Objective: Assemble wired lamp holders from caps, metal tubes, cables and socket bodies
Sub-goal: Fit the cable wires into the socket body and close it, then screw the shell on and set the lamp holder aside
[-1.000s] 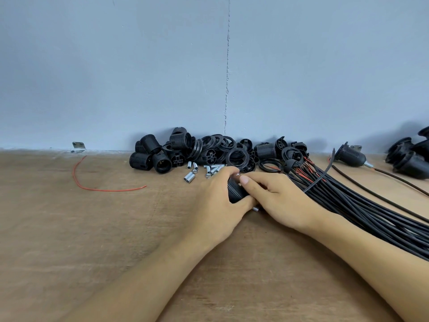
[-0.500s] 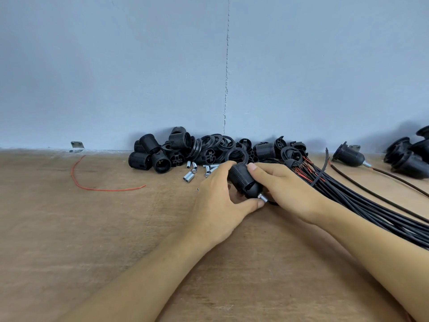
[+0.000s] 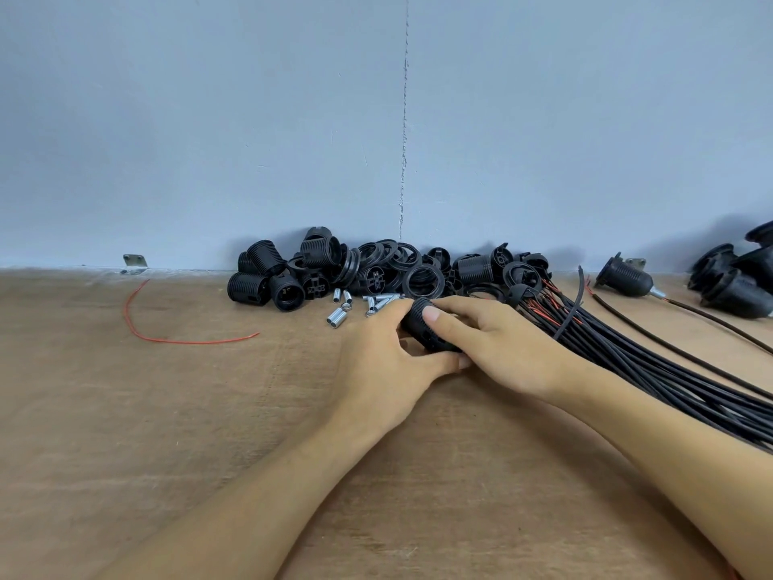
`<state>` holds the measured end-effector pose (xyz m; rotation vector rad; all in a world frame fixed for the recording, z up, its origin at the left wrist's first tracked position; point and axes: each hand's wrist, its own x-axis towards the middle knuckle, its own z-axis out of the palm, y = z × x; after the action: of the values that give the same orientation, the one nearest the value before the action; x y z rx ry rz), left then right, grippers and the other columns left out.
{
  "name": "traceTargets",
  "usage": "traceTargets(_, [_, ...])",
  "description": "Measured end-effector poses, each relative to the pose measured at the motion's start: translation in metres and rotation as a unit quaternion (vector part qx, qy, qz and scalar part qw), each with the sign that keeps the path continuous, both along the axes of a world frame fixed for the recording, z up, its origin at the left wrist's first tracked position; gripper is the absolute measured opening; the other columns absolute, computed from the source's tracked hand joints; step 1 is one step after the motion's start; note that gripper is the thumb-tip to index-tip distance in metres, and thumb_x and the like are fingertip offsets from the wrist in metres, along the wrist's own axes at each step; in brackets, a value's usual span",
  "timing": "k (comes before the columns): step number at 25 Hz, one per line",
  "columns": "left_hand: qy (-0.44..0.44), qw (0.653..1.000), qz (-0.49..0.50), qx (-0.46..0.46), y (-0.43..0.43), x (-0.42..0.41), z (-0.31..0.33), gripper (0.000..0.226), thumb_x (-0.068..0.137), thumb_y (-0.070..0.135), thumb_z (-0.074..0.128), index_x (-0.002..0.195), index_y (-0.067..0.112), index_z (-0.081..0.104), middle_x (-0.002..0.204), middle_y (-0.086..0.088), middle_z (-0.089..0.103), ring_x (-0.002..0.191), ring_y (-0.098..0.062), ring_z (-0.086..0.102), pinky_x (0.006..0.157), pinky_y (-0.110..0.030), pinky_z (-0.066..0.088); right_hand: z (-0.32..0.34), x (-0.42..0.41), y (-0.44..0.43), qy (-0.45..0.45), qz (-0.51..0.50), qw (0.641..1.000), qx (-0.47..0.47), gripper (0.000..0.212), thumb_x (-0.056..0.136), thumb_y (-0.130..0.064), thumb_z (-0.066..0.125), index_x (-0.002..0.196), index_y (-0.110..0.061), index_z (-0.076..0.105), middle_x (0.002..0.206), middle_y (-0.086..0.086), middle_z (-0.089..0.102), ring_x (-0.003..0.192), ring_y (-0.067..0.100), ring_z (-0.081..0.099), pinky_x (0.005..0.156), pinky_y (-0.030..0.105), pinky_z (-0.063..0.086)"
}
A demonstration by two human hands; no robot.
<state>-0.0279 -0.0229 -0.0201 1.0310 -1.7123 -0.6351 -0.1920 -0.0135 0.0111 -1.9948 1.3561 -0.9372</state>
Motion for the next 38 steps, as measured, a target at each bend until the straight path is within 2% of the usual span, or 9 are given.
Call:
traceTargets(4, [0.007, 1.000, -0.009, 0.007, 0.001, 0.000, 0.000, 0.042, 0.057, 0.040, 0.094, 0.092, 0.033, 0.072, 0.084, 0.021, 0.075, 0.078, 0.004, 0.071, 0.072, -0.020, 0.058, 0.000, 0.000, 0.000, 0.005, -0.008, 1.000, 0.005, 0.030, 0.102, -0.050, 0.044, 0.113, -0.037, 0.069, 0.101, -0.013, 0.074, 0.098, 0.004, 0.067, 0.092, 0.031, 0.050])
traceTargets(7, [0.003, 1.000, -0.007, 0.009, 0.002, 0.000, 0.000, 0.037, 0.059, 0.037, 0.095, 0.085, 0.035, 0.070, 0.082, 0.022, 0.074, 0.076, 0.005, 0.070, 0.071, -0.014, 0.054, 0.000, -0.001, 0.000, -0.019, -0.011, 1.000, 0.016, 0.036, 0.104, -0.050, 0.039, 0.101, -0.033, 0.070, 0.093, -0.013, 0.072, 0.088, 0.002, 0.063, 0.084, 0.030, 0.047])
traceTargets(12, [-0.008, 1.000, 0.004, 0.014, 0.004, -0.001, 0.002, 0.033, 0.061, 0.038, 0.095, 0.079, 0.037, 0.067, 0.081, 0.024, 0.073, 0.075, 0.005, 0.069, 0.071, -0.016, 0.054, -0.004, -0.007, -0.005, -0.012, -0.013, 1.000, 0.024, 0.053, 0.105, -0.052, 0.033, 0.107, -0.010, 0.067, 0.107, 0.010, 0.070, 0.105, 0.027, 0.062, 0.101, 0.050, 0.046])
traceTargets(16, [-0.012, 0.999, 0.036, 0.009, 0.003, -0.002, 0.003, 0.037, 0.058, 0.046, 0.090, 0.081, 0.031, 0.066, 0.079, 0.017, 0.072, 0.072, 0.001, 0.068, 0.066, -0.022, 0.053, -0.002, -0.006, -0.003, 0.025, 0.001, 1.000, 0.000, 0.026, 0.099, -0.053, 0.051, 0.114, -0.040, 0.067, 0.103, -0.022, 0.071, 0.096, -0.003, 0.064, 0.089, 0.022, 0.048])
traceTargets(18, [-0.033, 0.998, 0.048, 0.027, 0.002, -0.001, 0.002, 0.043, 0.055, 0.054, 0.083, 0.083, 0.030, 0.061, 0.078, 0.011, 0.070, 0.073, -0.004, 0.066, 0.064, -0.029, 0.053, -0.002, -0.006, -0.003, 0.079, -0.007, 0.997, -0.018, 0.028, 0.091, -0.055, 0.062, 0.117, -0.044, 0.066, 0.097, -0.024, 0.069, 0.085, -0.006, 0.062, 0.075, 0.012, 0.045])
traceTargets(23, [-0.094, 0.992, 0.036, 0.071, -0.001, 0.004, -0.002, 0.068, 0.065, 0.046, 0.090, 0.117, 0.037, 0.047, 0.097, 0.017, 0.061, 0.092, 0.001, 0.056, 0.080, -0.027, 0.049, 0.004, -0.020, -0.006, 0.152, -0.027, 0.988, -0.031, 0.029, 0.093, -0.043, 0.063, 0.122, -0.036, 0.067, 0.106, -0.015, 0.069, 0.073, -0.005, 0.059, 0.070, 0.013, 0.040])
traceTargets(29, [-0.136, 0.988, 0.023, 0.069, -0.002, 0.003, -0.001, 0.044, 0.069, 0.053, 0.085, 0.101, 0.035, 0.061, 0.082, 0.013, 0.064, 0.078, 0.000, 0.059, 0.066, -0.024, 0.043, 0.000, -0.027, -0.011, 0.116, -0.085, 0.987, -0.069, 0.029, 0.099, -0.039, 0.055, 0.090, -0.021, 0.076, 0.080, -0.010, 0.068, 0.068, -0.002, 0.056, 0.065, 0.020, 0.038])
traceTargets(33, [-0.157, 0.984, 0.011, 0.083, 0.001, 0.000, 0.001, 0.046, 0.066, 0.057, 0.085, 0.089, 0.033, 0.053, 0.073, 0.012, 0.058, 0.070, -0.006, 0.054, 0.060, -0.028, 0.036, 0.000, -0.024, -0.014, 0.147, -0.134, 0.969, -0.148, 0.030, 0.100, -0.036, 0.052, 0.094, -0.020, 0.077, 0.099, -0.010, 0.069, 0.094, 0.009, 0.062, 0.086, 0.031, 0.047])
traceTargets(38, [-0.212, 0.975, 0.007, 0.059, 0.007, -0.004, 0.003, 0.054, 0.063, 0.068, 0.078, 0.084, 0.031, 0.045, 0.071, 0.014, 0.055, 0.070, -0.008, 0.053, 0.057, -0.032, 0.036, 0.002, -0.018, -0.022, 0.200, -0.146, 0.962, -0.117, 0.049, 0.104, -0.041, 0.036, 0.096, -0.013, 0.075, 0.124, -0.008, 0.064, 0.121, 0.026, 0.051, 0.105, 0.050, 0.036])
